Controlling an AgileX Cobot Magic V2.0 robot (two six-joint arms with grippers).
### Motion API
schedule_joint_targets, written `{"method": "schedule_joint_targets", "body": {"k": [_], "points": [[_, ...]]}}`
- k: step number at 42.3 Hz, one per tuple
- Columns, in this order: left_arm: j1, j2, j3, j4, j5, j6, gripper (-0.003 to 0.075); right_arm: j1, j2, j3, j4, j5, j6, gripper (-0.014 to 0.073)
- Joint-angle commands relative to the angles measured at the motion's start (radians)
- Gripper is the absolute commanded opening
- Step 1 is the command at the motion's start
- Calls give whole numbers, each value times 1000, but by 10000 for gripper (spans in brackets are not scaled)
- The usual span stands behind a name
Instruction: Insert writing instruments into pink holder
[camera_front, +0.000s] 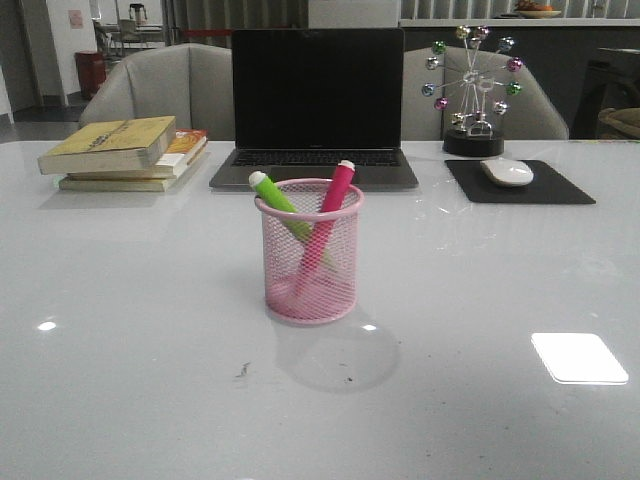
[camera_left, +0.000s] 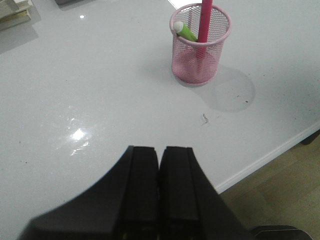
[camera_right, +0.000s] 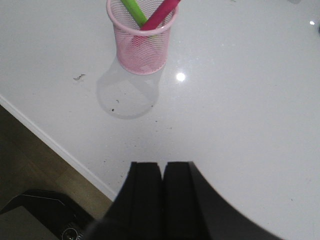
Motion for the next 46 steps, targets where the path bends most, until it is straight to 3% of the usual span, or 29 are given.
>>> {"method": "schedule_joint_targets", "body": {"k": [1, 13, 19, 33, 41, 46], "points": [[-5, -3, -30, -8, -76, -8, 92, 0, -4, -27, -6, -55, -8, 29], [0, -27, -21, -10, -90, -8, 92, 0, -4, -27, -6, -55, -8, 29], [94, -102, 6, -14, -123, -8, 93, 0, -4, -27, -6, -55, -8, 29], [434, -472, 392, -66, -543, -8, 93, 0, -4, -27, -6, -55, -8, 29], [535, -635, 573, -150, -624, -8, 93, 0, -4, -27, -6, -55, -8, 29], [545, -681, 649, -166, -702, -8, 93, 0, -4, -27, -6, -55, -8, 29]]}}
